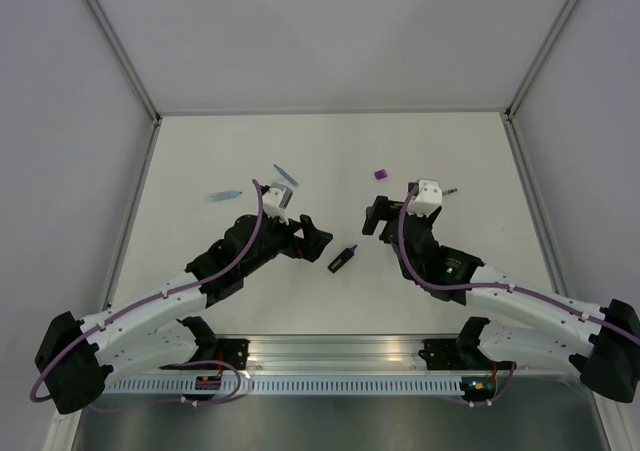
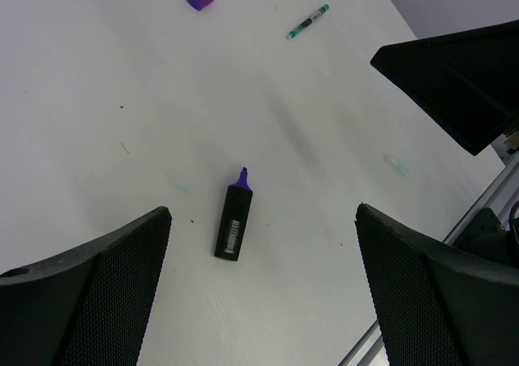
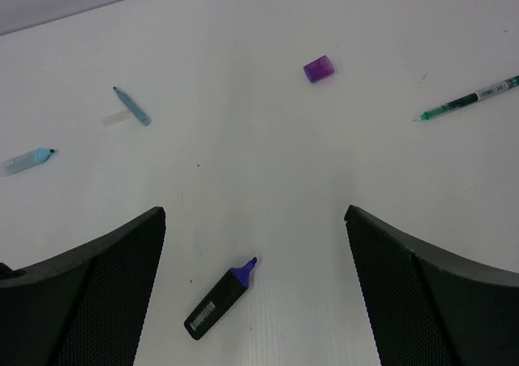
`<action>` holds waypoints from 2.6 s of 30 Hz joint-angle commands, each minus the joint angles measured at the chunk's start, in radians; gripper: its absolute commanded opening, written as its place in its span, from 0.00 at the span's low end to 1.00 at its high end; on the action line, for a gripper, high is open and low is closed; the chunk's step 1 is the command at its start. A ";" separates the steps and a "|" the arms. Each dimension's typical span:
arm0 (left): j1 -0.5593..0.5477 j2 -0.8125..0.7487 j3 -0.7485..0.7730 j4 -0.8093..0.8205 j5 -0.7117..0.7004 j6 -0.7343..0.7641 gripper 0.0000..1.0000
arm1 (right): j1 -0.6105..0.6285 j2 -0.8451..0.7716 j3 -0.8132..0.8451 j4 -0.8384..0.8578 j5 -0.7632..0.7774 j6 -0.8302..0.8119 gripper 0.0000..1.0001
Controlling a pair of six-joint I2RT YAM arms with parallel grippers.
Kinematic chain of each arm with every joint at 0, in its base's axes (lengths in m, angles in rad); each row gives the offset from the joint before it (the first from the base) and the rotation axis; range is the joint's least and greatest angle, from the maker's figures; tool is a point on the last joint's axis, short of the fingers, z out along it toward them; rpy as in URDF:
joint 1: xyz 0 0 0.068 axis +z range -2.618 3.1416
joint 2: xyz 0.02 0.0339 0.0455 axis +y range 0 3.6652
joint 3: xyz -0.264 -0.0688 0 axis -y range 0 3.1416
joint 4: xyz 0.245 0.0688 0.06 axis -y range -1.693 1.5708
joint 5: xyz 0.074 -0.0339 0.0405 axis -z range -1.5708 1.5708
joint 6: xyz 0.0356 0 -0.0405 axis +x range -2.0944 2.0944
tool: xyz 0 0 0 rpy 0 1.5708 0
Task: Insert the pens into the pen caps
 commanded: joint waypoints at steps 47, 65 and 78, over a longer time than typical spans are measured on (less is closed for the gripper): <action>-0.092 0.795 0.493 -0.392 0.047 0.303 0.75 | -0.597 0.039 0.115 -0.158 -0.681 -0.113 0.90; -0.113 0.979 0.628 -0.518 -0.085 0.316 0.51 | -0.597 -0.109 0.033 -0.086 -0.741 -0.100 0.90; -0.113 0.897 0.599 -0.498 -0.053 0.271 0.02 | -0.597 -0.092 0.006 -0.048 -0.795 -0.076 0.91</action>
